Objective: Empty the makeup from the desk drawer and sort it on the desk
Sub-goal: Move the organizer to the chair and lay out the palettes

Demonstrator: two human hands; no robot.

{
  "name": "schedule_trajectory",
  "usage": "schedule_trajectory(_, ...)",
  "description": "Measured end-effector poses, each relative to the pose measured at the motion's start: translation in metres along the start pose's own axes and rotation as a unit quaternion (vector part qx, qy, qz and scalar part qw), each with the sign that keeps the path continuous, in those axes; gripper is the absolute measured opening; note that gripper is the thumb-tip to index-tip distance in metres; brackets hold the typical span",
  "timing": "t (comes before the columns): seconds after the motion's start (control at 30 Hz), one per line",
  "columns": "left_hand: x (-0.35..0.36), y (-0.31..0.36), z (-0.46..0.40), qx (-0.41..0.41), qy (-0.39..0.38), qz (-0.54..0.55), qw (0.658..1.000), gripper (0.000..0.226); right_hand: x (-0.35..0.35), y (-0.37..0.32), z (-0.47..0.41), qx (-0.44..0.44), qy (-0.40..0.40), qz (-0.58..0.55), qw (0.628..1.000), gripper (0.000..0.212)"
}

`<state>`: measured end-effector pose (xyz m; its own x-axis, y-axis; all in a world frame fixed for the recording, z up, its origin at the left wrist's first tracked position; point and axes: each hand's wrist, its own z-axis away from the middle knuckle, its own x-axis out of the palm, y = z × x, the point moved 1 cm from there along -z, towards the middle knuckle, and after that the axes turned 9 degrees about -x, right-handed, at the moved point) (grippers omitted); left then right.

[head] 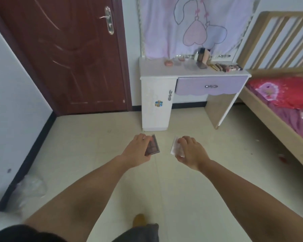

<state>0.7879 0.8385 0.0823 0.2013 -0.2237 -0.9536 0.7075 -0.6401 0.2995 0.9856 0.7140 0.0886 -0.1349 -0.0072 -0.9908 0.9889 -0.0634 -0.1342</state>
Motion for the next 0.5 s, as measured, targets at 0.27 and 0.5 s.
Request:
schedule_trajectory(0.27,-0.027,-0.025,-0.222,0.035,-0.023,-0.019,0.999,0.049,-0.032,0.107,-0.171,0.034,0.029,-0.020,0.999,0.056)
schedule_trajectory(0.5,-0.013,-0.013,-0.414,0.026,-0.011,0.004,1.000,0.056,-0.038,0.245,-0.314,0.029,0.027,-0.011,0.999,0.054)
